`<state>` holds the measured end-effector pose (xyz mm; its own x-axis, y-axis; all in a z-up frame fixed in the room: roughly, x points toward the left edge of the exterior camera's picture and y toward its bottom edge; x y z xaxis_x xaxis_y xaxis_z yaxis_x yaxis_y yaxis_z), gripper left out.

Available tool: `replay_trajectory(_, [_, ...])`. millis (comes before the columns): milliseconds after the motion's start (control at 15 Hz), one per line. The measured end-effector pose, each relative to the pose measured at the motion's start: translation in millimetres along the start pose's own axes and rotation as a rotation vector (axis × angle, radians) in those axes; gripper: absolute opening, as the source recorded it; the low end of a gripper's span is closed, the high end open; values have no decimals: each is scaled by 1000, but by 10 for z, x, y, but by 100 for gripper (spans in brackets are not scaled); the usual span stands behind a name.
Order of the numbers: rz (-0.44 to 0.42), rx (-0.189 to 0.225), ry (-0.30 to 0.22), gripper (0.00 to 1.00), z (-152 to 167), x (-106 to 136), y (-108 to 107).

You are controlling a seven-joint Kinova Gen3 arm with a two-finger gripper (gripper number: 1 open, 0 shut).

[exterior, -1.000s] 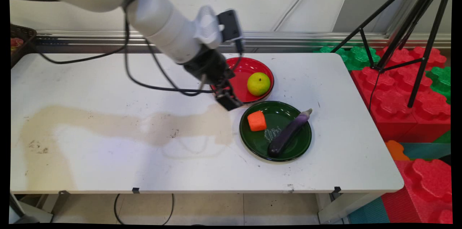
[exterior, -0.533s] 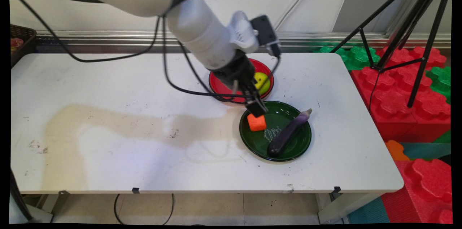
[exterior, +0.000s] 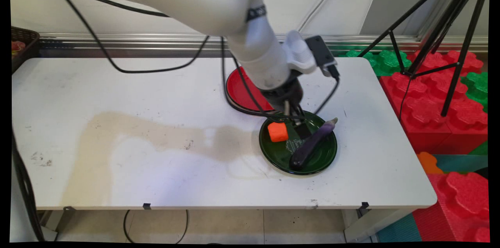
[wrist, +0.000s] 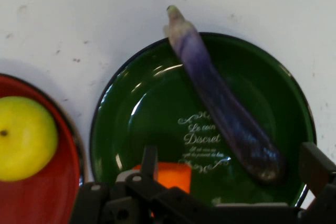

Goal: Pick up the eggplant from the green plate

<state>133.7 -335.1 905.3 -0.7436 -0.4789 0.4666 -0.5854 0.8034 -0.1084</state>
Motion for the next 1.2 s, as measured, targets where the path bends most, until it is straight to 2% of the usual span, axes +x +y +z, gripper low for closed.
replay_trajectory(267, [-33,-8,-35,100,324,148,57])
replay_trajectory(533, [-68,-13,-66,100,620,196,103])
replay_trajectory(1200, [-122,-1,-93,100,1127,198,172])
